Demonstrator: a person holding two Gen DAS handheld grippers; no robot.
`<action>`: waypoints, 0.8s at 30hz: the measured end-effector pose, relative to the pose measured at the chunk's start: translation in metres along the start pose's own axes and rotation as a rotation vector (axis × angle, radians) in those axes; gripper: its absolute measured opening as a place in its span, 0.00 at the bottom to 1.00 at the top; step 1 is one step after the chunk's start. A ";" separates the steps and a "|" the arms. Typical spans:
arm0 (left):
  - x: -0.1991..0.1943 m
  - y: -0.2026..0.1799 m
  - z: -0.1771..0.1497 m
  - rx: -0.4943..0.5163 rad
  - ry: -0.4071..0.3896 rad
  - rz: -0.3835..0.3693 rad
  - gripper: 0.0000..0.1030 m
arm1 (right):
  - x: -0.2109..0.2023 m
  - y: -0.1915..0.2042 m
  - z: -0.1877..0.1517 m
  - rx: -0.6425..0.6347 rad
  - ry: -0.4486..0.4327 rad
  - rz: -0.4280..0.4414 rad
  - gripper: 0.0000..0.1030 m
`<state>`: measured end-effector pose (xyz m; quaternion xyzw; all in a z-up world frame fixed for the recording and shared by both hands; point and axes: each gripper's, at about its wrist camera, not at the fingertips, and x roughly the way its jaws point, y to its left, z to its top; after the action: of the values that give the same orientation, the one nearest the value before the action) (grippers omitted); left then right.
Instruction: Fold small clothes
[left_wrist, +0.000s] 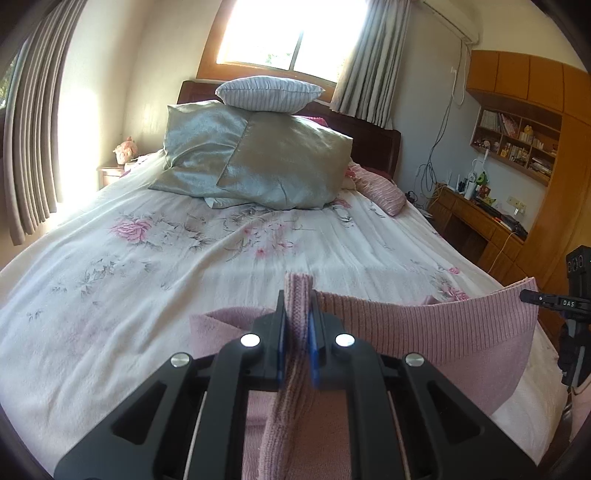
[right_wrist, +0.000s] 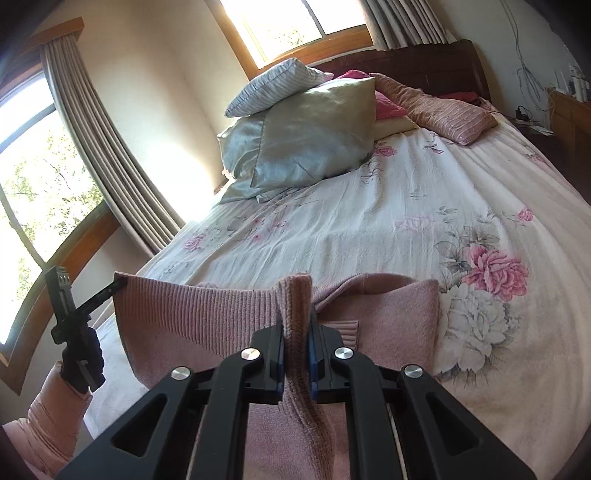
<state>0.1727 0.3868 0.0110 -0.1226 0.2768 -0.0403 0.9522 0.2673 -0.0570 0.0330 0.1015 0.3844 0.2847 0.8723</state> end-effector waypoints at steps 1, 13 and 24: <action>0.012 0.002 0.003 -0.005 0.012 0.008 0.08 | 0.010 -0.005 0.006 0.008 0.008 -0.009 0.09; 0.130 0.035 -0.032 -0.038 0.228 0.103 0.08 | 0.116 -0.064 0.003 0.107 0.175 -0.136 0.09; 0.110 0.075 -0.057 -0.215 0.331 0.072 0.32 | 0.117 -0.076 -0.033 0.126 0.223 -0.197 0.35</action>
<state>0.2354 0.4317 -0.1115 -0.2052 0.4365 0.0037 0.8760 0.3387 -0.0533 -0.0920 0.0857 0.5043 0.1823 0.8397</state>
